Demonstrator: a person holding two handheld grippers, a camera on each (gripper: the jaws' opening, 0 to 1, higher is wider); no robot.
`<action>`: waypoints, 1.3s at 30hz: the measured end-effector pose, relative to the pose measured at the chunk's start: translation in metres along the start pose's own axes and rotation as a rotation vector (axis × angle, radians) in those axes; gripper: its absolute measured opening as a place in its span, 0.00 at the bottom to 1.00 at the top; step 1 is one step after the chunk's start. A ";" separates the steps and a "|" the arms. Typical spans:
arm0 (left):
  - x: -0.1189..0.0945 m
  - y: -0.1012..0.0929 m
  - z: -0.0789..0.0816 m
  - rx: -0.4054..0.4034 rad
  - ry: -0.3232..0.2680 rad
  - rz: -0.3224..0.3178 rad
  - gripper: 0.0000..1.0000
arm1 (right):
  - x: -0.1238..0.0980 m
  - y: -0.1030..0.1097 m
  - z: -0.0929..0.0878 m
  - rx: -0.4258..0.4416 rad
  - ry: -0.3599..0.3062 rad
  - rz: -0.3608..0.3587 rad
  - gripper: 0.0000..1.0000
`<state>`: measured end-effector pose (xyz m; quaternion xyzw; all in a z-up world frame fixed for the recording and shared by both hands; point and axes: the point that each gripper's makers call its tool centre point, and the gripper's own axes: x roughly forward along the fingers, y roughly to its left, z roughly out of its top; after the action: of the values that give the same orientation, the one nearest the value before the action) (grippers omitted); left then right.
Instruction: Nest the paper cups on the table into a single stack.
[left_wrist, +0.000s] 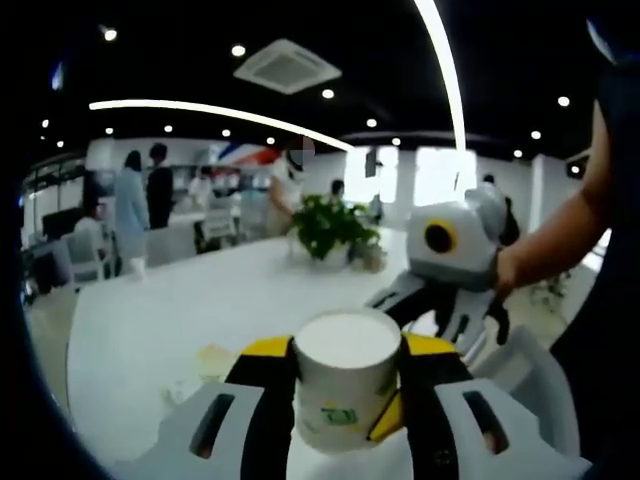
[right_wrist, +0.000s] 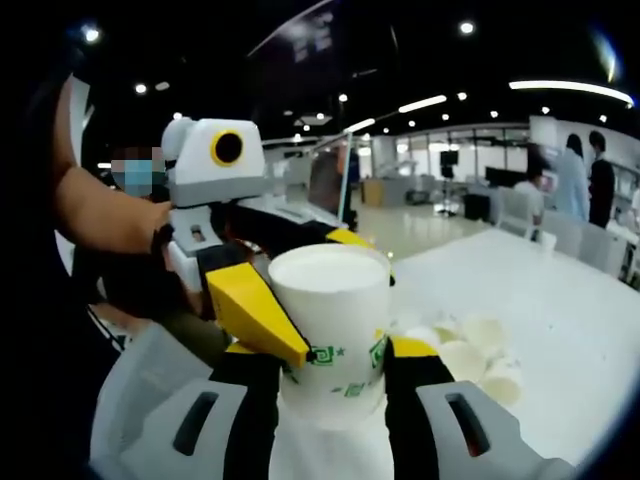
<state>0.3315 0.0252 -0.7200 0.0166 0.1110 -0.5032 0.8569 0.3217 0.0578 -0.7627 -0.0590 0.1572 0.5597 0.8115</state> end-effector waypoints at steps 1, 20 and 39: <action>0.001 0.000 0.000 0.001 0.001 -0.002 0.38 | -0.001 0.000 0.000 0.002 0.000 0.000 0.38; 0.014 -0.001 0.031 -0.007 -0.068 -0.049 0.38 | -0.036 -0.021 0.020 -0.011 -0.038 -0.075 0.61; 0.019 0.005 0.089 -0.134 -0.294 -0.083 0.38 | -0.107 -0.057 0.035 -0.015 -0.137 -0.268 1.00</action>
<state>0.3600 -0.0007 -0.6378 -0.1190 0.0181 -0.5265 0.8416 0.3464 -0.0483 -0.6998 -0.0475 0.0881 0.4501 0.8874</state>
